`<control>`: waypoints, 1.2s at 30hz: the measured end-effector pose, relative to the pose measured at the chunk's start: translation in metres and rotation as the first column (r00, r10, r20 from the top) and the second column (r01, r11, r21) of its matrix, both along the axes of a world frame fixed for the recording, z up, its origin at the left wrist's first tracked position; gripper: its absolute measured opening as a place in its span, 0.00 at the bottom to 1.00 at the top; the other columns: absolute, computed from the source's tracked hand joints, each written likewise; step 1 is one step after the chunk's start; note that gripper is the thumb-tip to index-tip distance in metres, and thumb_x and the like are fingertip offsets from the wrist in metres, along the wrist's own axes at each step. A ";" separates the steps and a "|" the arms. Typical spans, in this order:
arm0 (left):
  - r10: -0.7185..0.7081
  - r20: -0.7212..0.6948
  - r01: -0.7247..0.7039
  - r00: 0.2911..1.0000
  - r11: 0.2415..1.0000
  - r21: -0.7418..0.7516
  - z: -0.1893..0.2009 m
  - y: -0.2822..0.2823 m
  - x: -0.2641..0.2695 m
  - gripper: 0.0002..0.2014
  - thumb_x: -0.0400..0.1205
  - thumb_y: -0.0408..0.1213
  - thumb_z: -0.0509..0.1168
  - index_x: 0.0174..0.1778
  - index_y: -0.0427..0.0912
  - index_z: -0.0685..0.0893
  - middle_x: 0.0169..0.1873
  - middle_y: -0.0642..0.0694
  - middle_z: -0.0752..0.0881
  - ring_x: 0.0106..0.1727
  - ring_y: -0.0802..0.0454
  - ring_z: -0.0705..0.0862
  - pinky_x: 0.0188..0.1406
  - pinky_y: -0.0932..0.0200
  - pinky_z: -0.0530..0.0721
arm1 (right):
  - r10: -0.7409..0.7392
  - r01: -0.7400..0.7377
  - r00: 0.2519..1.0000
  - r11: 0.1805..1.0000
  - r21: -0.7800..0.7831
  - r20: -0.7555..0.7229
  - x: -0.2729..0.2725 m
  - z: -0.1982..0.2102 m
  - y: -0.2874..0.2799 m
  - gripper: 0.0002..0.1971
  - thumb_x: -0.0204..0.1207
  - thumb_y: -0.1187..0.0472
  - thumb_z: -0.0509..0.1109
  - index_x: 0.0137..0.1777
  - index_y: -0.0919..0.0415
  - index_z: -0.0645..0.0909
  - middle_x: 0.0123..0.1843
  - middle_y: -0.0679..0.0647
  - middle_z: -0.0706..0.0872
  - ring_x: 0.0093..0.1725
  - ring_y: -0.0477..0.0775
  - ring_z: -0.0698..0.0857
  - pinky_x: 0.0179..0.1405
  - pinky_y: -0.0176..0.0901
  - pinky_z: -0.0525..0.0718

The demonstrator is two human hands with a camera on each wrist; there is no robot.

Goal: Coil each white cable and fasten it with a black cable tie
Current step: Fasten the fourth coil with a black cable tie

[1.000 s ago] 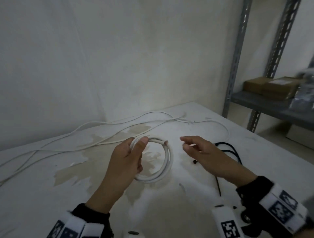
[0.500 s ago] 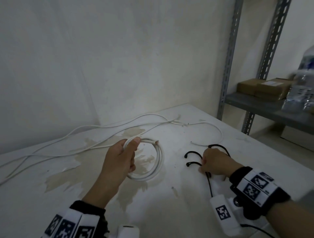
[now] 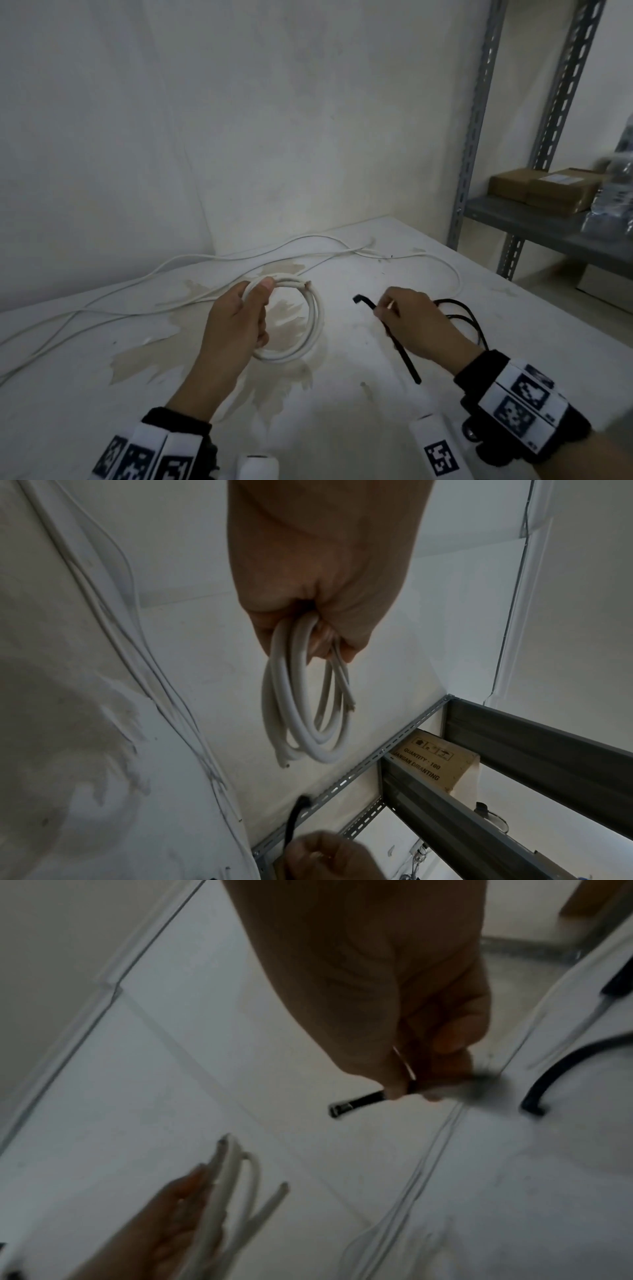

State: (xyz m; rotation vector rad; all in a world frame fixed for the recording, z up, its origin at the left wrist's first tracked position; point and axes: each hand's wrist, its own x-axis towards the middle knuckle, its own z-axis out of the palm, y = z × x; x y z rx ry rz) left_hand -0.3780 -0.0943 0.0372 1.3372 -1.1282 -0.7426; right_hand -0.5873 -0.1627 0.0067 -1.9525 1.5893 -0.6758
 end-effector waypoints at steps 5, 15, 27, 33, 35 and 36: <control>0.050 0.009 -0.049 0.999 0.998 -0.032 -0.003 0.008 0.015 0.16 0.83 0.40 0.60 0.30 0.41 0.72 0.12 0.56 0.66 0.15 0.61 0.63 0.15 0.69 0.68 | 0.156 -0.128 0.935 0.986 -0.107 0.318 0.049 0.025 0.034 0.05 0.80 0.64 0.62 0.44 0.58 0.78 0.30 0.48 0.80 0.22 0.39 0.77 0.23 0.23 0.74; 0.236 0.006 -0.233 0.972 0.964 -0.129 -0.002 0.036 0.070 0.15 0.84 0.42 0.58 0.33 0.38 0.73 0.21 0.48 0.67 0.15 0.62 0.66 0.15 0.68 0.70 | 0.318 -0.252 0.771 0.948 -0.194 0.551 0.131 0.040 0.072 0.09 0.74 0.66 0.71 0.36 0.51 0.80 0.30 0.51 0.83 0.23 0.39 0.80 0.27 0.27 0.78; 0.347 0.121 -0.316 0.930 0.924 -0.215 -0.014 0.071 0.103 0.18 0.75 0.55 0.56 0.59 0.56 0.70 0.22 0.47 0.76 0.21 0.58 0.74 0.24 0.59 0.75 | 0.332 -0.281 0.846 0.943 -0.181 0.417 0.209 0.034 0.087 0.15 0.69 0.69 0.70 0.37 0.52 0.67 0.32 0.53 0.78 0.27 0.49 0.79 0.26 0.37 0.78; 0.228 -0.013 -0.227 0.974 0.962 -0.153 -0.008 0.072 0.110 0.08 0.84 0.39 0.58 0.51 0.47 0.82 0.14 0.53 0.73 0.16 0.61 0.68 0.18 0.67 0.71 | 0.343 -0.334 0.645 0.930 -0.152 0.682 0.215 0.038 0.098 0.16 0.72 0.68 0.72 0.34 0.58 0.66 0.30 0.64 0.83 0.23 0.52 0.85 0.22 0.37 0.80; 0.181 -0.076 -0.190 0.981 0.972 -0.141 -0.004 0.073 0.111 0.10 0.84 0.37 0.58 0.47 0.49 0.85 0.13 0.53 0.69 0.16 0.60 0.65 0.17 0.66 0.69 | 0.357 -0.364 0.605 0.919 -0.152 0.712 0.213 0.036 0.098 0.15 0.72 0.69 0.72 0.33 0.59 0.67 0.28 0.58 0.83 0.23 0.49 0.85 0.21 0.34 0.77; 0.166 -0.099 -0.180 0.981 0.974 -0.141 -0.003 0.073 0.111 0.10 0.84 0.37 0.58 0.47 0.49 0.85 0.14 0.54 0.67 0.17 0.60 0.64 0.17 0.66 0.68 | 0.368 -0.375 0.593 0.913 -0.159 0.716 0.212 0.035 0.097 0.14 0.72 0.69 0.73 0.34 0.59 0.69 0.27 0.55 0.83 0.23 0.48 0.85 0.21 0.33 0.77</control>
